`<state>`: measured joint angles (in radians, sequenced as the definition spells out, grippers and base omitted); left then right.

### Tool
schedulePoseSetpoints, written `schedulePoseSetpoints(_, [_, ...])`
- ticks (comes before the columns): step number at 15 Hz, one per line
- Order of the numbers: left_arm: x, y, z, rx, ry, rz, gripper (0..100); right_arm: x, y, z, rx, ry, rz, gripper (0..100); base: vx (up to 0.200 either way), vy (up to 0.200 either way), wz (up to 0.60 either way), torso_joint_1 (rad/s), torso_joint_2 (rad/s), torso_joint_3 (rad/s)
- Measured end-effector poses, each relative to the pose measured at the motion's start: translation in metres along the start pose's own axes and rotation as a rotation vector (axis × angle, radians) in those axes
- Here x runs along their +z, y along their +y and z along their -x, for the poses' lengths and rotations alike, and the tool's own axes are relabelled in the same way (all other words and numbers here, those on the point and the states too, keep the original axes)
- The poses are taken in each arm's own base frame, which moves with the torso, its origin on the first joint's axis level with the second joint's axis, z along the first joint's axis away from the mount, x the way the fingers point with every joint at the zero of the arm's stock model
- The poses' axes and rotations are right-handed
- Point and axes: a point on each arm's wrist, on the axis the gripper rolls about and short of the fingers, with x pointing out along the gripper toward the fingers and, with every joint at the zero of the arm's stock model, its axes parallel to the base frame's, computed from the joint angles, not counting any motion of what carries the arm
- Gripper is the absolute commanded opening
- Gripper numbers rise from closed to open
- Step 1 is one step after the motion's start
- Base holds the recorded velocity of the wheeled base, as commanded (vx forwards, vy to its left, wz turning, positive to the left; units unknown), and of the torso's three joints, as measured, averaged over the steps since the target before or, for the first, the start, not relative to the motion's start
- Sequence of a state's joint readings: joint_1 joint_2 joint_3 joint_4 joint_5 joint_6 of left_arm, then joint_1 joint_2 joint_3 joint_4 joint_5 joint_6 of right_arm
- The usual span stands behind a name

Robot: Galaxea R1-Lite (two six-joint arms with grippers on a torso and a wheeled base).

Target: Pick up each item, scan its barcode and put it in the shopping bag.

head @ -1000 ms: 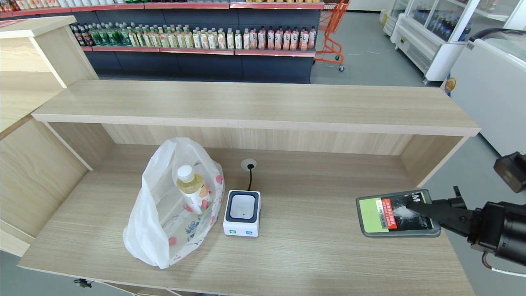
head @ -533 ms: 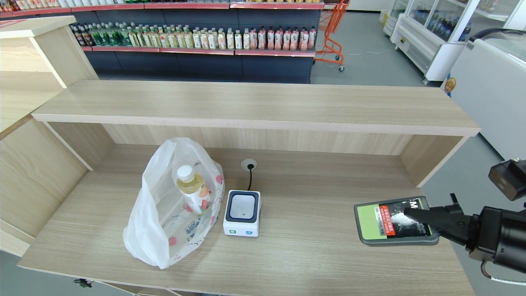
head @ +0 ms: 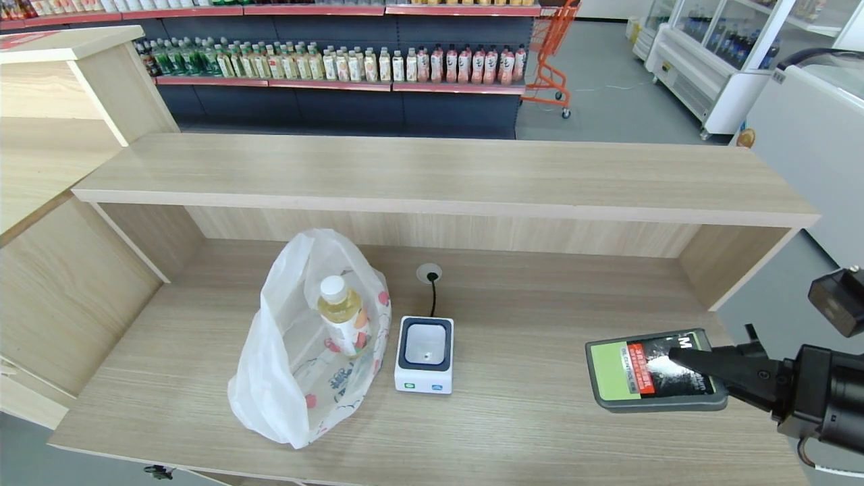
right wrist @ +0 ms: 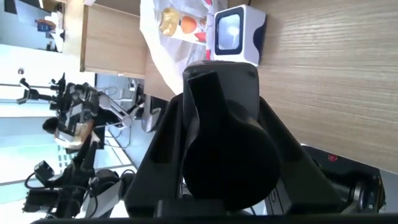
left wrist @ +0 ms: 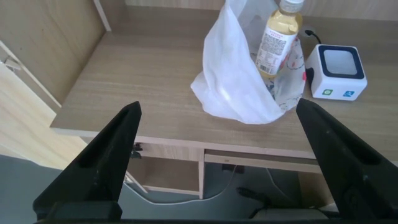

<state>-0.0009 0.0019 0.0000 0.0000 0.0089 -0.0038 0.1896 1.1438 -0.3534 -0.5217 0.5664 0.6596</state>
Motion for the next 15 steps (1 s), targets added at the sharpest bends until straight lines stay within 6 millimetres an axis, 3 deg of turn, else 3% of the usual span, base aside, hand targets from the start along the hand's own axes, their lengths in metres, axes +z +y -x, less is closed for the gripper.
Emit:
schedulePoseSetpoints(6, [0.000, 0.000, 0.000, 0.000, 0.000, -0.003, 100, 0.011, -0.003, -0.013, -0.028, -0.001, 0.049, 0, 0.000, 0.200, 0.00, 0.003, 0.00, 0.002])
schedulePoseSetpoints(12, [0.000, 0.000, 0.000, 0.000, 0.000, -0.004, 100, 0.012, -0.020, -0.035, -0.098, 0.050, 0.115, 0, 0.000, 0.200, 0.00, 0.004, 0.00, 0.002])
schedulePoseSetpoints(15, [0.000, 0.000, 0.000, -0.001, 0.000, -0.004, 100, 0.019, -0.031, -0.055, -0.148, 0.072, 0.141, 0, 0.000, 0.000, 0.00, 0.000, 0.00, 0.000])
